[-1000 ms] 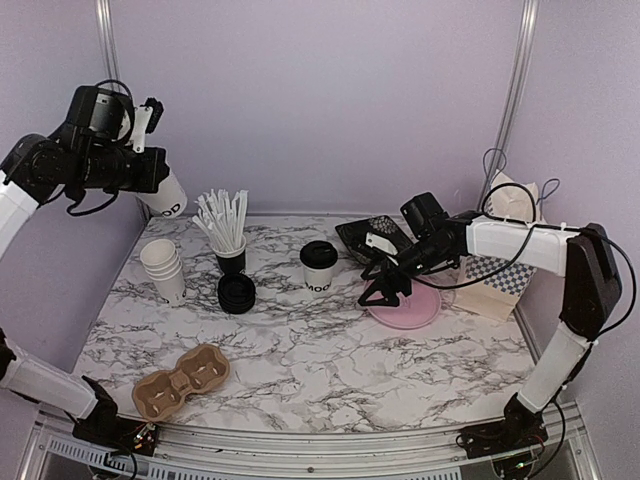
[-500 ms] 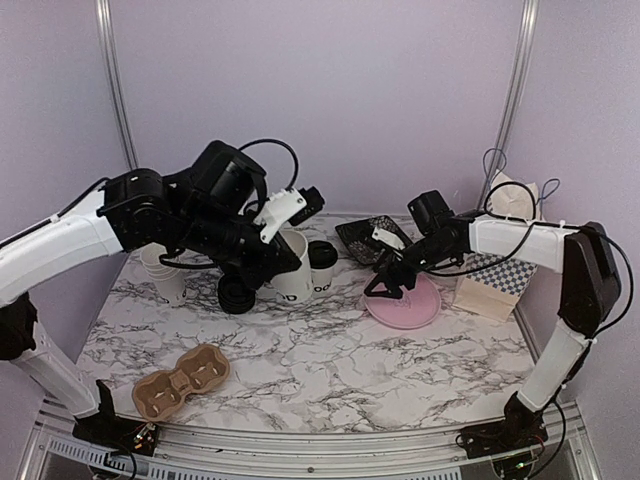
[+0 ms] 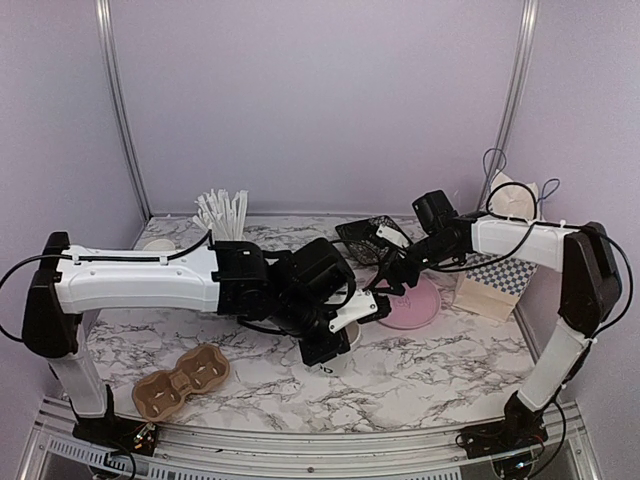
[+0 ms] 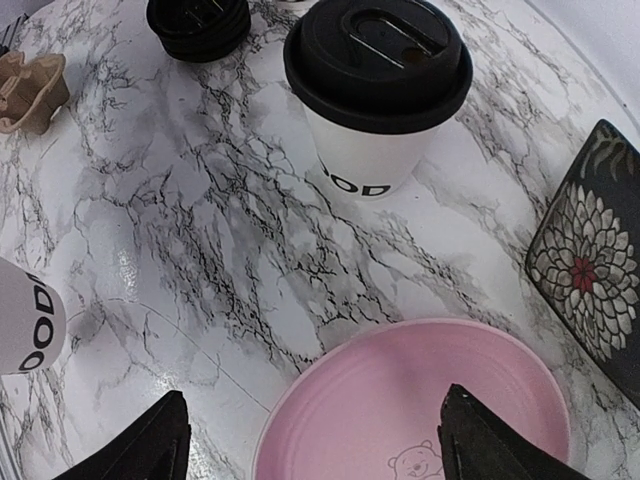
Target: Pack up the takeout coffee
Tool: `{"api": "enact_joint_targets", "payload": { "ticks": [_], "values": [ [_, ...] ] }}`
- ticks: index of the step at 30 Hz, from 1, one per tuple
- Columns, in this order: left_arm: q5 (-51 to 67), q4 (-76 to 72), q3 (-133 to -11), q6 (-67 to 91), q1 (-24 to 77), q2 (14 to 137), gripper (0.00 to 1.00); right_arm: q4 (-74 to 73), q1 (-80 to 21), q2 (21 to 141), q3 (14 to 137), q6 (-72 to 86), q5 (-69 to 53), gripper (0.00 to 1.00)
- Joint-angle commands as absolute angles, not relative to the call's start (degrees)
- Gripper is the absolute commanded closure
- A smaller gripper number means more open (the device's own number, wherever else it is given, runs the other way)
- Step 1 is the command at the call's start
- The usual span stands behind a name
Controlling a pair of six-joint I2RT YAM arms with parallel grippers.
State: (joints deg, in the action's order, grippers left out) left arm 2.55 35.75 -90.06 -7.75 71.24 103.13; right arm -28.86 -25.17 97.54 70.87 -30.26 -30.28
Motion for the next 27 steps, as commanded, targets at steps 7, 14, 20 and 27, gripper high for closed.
{"api": "enact_joint_targets", "payload": {
  "ticks": [7,14,20,27],
  "values": [
    [2.1,31.2,-88.4,-8.4,72.1,107.6,0.97,-28.1,-25.1,97.5,71.0,-30.6,-30.4,0.17],
    [0.8,33.4,-88.9,-8.4,72.4,105.6,0.65,-28.4,-25.1,97.8,71.2,-30.7,-31.0,0.17],
    [-7.7,36.8,-90.6,-4.4,70.8,98.6,0.51,-28.7,-25.1,98.0,71.3,-31.1,-31.7,0.17],
    [-25.1,44.1,-87.4,13.8,56.5,95.5,0.48,-28.9,-25.1,98.1,71.3,-31.4,-32.3,0.17]
  ]
}}
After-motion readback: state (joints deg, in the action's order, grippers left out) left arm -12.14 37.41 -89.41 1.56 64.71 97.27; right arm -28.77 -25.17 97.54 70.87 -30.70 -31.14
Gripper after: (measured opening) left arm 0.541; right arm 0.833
